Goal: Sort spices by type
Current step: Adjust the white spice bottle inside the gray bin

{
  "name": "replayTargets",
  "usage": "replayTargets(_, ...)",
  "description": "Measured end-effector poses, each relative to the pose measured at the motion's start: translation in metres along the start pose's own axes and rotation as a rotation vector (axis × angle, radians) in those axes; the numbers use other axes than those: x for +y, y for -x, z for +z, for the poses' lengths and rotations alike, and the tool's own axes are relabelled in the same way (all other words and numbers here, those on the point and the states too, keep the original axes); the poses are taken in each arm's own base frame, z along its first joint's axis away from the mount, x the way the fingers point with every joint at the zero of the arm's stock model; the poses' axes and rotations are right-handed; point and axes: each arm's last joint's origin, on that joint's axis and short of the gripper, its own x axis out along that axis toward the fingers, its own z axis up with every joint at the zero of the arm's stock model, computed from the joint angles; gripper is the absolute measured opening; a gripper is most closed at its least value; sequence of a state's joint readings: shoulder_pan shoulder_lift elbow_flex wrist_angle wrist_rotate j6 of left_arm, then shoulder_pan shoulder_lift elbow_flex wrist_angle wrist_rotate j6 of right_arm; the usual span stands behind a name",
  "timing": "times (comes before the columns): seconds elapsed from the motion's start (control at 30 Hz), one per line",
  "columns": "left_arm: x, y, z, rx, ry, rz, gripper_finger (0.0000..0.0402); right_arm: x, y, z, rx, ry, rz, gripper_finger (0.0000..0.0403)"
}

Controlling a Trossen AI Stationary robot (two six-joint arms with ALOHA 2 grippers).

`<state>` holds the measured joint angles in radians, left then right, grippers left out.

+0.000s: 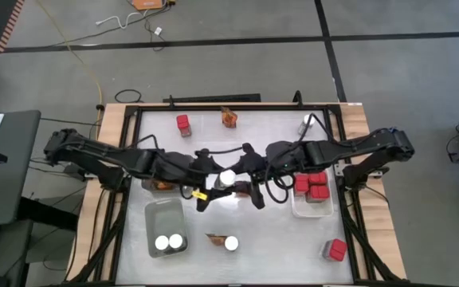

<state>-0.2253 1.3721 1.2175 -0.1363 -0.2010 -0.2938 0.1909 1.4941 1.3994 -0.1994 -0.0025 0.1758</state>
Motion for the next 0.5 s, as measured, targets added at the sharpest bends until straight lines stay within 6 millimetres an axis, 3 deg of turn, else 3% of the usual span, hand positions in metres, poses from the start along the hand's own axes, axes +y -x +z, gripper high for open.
replayTargets(0.13,-0.0011,-0.0128,-0.0064,0.013,-0.001,-0.01,0.0302,-0.0001,0.0001,-0.0006,0.008,-0.001,-0.001,0.0222)
replayTargets(0.5,-0.001,-0.009,0.0006,-0.039,-0.028,-0.021,0.0193,-0.0006,0.0006,-0.0012,0.018,-0.013,-0.004,0.0222)
